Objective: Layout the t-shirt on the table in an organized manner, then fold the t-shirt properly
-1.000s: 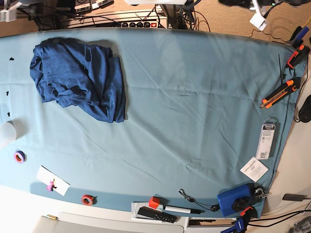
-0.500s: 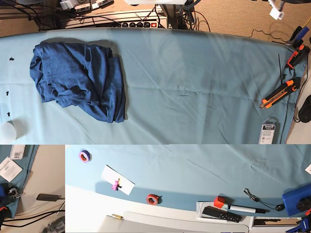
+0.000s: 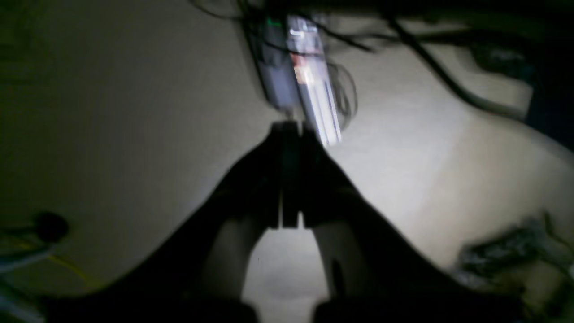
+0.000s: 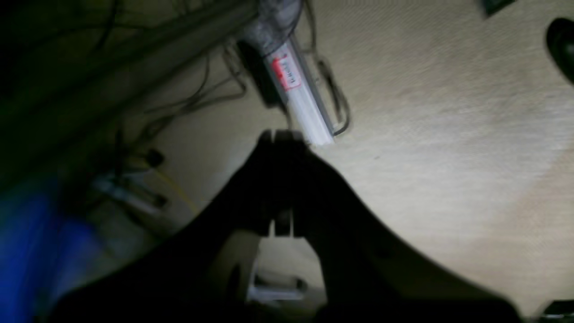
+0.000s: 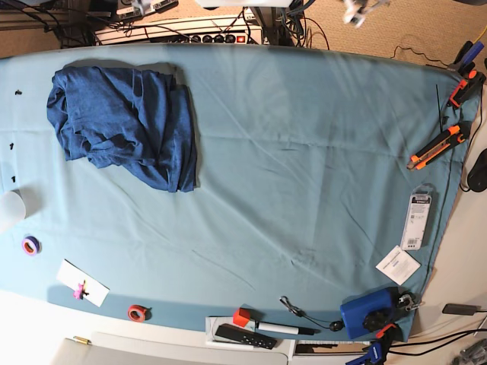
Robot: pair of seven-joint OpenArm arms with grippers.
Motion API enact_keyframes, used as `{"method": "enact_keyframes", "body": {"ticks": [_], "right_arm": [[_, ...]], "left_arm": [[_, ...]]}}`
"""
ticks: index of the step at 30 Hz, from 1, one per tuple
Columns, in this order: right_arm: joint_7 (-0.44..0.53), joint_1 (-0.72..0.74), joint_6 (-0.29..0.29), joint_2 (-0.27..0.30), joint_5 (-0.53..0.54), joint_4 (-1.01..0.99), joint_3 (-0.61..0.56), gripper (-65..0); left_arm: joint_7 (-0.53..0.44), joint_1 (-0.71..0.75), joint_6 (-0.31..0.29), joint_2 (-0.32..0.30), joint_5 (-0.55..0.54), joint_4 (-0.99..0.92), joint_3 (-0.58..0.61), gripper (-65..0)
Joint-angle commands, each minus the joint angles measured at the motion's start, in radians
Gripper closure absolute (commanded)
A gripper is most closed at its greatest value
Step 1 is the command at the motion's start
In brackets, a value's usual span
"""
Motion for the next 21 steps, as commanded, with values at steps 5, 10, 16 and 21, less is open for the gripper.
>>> {"method": "enact_keyframes", "body": {"ticks": [5,10,16,21], "right_arm": [[0.031,0.109,-0.151,-0.058,-0.118,-0.018,0.0,0.0],[0.05,0.167,-0.186,-0.074,-0.219,-0.017,0.0,0.0],[0.06,0.177,-0.186,-0.069,-0.218,0.011,0.0,0.0],[0.056,0.177,-0.186,-0.069,-0.214,0.05,0.0,0.0]], "left_arm": [[-0.01,-0.098,0.195,0.045,0.029,-0.066,0.069,0.0],[-0.01,-0.165,0.205,0.051,0.029,-0.149,0.066,0.0],[-0.064,-0.172,0.205,0.052,0.029,-0.155,0.066,0.0],[-0.066,-0.165,0.205,0.052,0.029,-0.155,0.066,0.0]]}}
